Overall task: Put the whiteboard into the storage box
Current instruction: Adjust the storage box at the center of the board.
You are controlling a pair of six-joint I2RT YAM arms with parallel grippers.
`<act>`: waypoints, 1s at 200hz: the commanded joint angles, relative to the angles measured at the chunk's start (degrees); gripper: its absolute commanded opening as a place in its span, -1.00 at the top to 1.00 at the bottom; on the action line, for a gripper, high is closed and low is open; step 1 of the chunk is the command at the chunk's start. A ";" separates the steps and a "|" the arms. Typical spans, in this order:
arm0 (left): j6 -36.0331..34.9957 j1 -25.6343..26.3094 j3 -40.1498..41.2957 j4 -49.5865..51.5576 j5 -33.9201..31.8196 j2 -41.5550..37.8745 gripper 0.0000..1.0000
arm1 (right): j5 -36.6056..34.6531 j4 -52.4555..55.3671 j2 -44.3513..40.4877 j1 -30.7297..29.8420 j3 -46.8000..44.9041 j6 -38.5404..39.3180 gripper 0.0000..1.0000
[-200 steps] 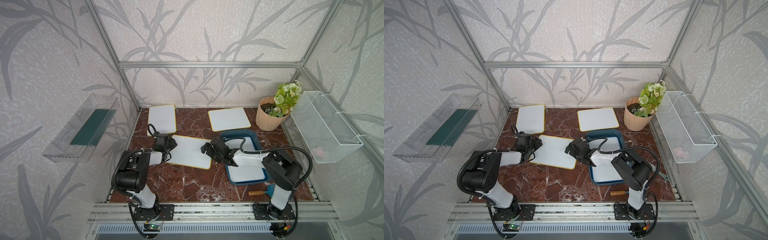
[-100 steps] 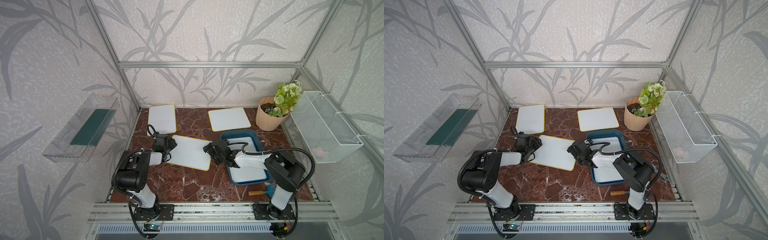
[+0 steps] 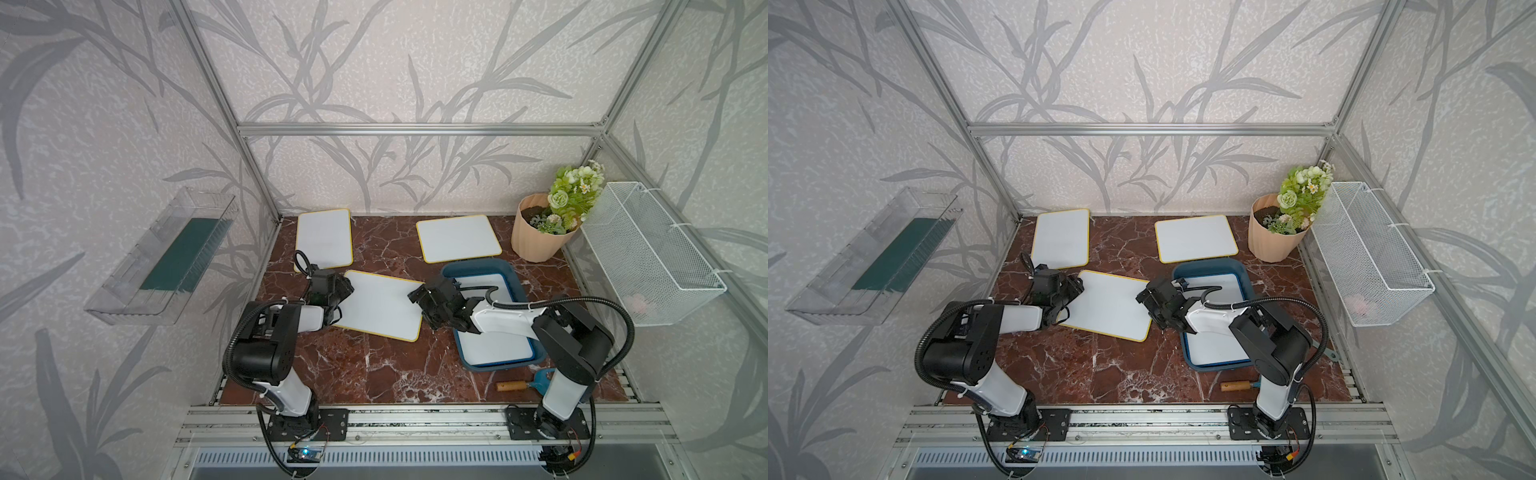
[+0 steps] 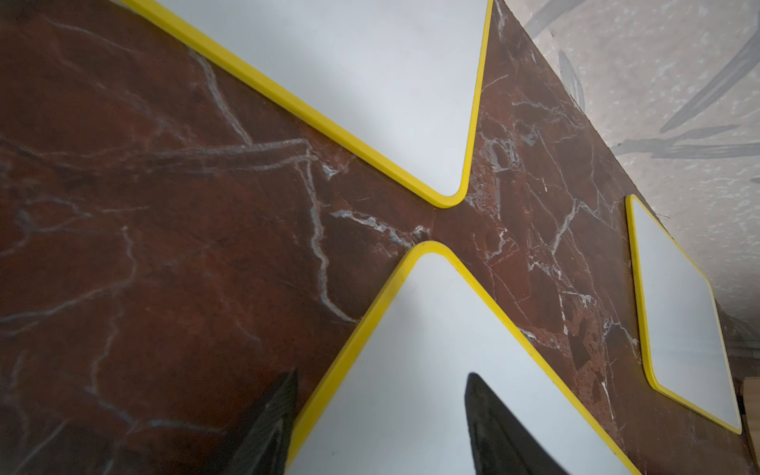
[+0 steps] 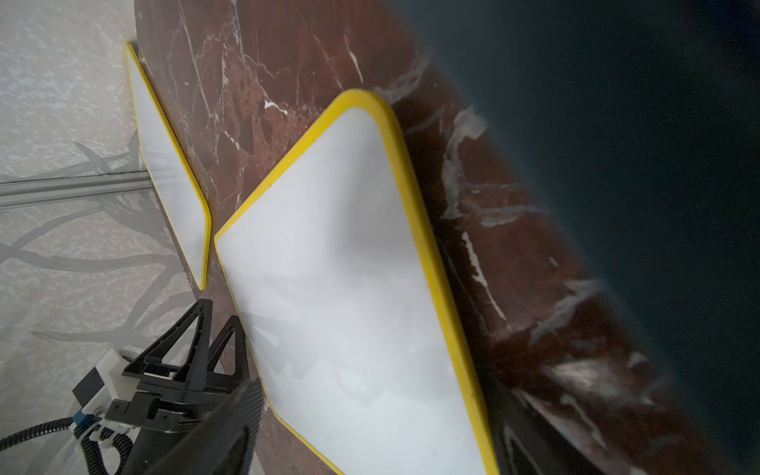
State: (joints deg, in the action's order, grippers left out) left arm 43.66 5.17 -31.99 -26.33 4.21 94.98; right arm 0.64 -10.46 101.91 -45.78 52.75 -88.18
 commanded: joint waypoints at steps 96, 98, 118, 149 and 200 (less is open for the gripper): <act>5.01 1.28 5.80 18.16 15.39 2.79 -0.32 | 9.57 -25.12 -0.88 -2.88 1.68 12.39 -0.63; 4.96 1.28 5.80 18.15 15.39 2.83 -0.32 | 9.55 -25.31 -0.74 -2.90 1.57 12.44 -0.63; 5.29 0.84 5.97 17.90 15.80 2.82 -0.32 | 9.61 -26.40 -0.42 -2.91 1.26 13.79 -0.61; 5.67 0.46 6.31 17.45 16.02 2.85 -0.32 | 9.17 -25.51 -0.24 -2.72 2.26 16.73 -0.58; 6.06 -0.11 6.50 17.36 16.19 2.74 -0.32 | 9.81 -25.20 0.77 -2.53 5.14 18.25 -0.57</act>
State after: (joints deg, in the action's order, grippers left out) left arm 45.67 3.03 -30.57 -27.00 9.23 93.78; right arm 8.71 -26.11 101.67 -47.22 52.77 -73.01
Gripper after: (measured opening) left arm 0.658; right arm 0.787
